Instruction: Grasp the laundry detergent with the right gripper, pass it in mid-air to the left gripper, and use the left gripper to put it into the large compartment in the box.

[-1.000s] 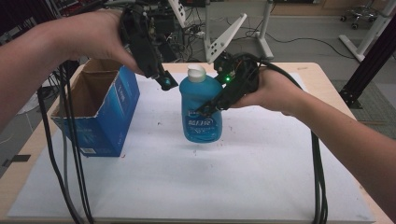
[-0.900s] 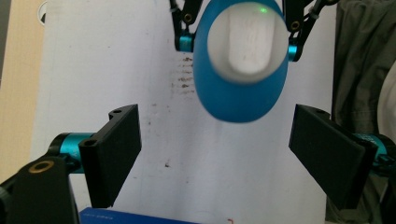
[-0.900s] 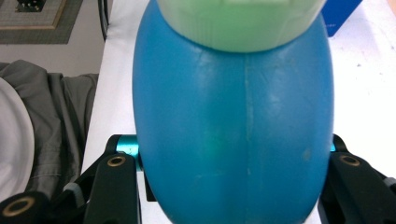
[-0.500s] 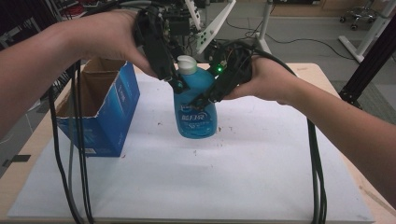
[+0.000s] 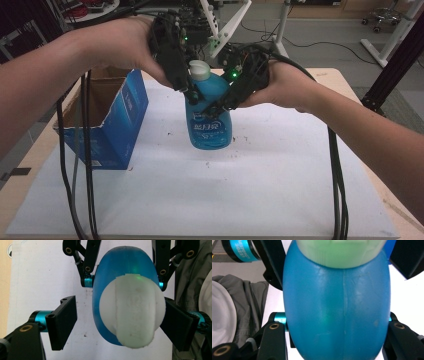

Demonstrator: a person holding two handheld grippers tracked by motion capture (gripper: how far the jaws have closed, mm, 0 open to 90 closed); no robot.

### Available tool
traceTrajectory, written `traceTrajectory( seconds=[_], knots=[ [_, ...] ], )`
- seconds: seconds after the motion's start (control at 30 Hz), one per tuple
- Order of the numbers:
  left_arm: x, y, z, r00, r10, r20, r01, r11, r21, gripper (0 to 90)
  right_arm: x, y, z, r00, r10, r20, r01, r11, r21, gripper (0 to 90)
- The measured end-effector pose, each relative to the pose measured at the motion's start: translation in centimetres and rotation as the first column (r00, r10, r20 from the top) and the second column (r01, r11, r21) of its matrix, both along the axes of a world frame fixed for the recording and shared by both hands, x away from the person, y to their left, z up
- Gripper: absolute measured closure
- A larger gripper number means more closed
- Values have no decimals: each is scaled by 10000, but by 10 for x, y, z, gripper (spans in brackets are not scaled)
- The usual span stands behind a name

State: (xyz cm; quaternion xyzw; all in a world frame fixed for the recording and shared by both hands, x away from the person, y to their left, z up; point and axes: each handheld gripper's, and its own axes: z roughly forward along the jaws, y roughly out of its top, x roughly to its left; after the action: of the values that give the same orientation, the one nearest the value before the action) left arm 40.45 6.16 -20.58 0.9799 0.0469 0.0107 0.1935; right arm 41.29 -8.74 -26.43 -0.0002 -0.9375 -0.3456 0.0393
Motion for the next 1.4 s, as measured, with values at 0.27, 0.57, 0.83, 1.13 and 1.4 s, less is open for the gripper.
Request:
traceTrajectory(
  seconds=[0.27,0.57,0.83,1.13,1.4],
  knots=[
    [0,-2,-2,10000,4,64,-5,10000,47,222,1,0,0,10000,28,-13,-28,10000,26,452],
    [0,-3,-4,9999,53,-115,-52,10000,61,249,1,0,0,9999,25,-124,-25,10000,9,452],
    [0,-4,-6,10000,34,-80,-33,9999,118,274,2,0,-1,9999,139,-46,-139,9999,71,452],
    [0,-4,-6,9999,-7,-128,8,10000,90,292,1,0,-1,9998,126,-147,-127,9999,-14,452],
    [1,-4,-6,9998,-70,-184,72,9999,95,325,3,0,-2,9998,65,-168,-67,10000,-74,452]
  ],
)
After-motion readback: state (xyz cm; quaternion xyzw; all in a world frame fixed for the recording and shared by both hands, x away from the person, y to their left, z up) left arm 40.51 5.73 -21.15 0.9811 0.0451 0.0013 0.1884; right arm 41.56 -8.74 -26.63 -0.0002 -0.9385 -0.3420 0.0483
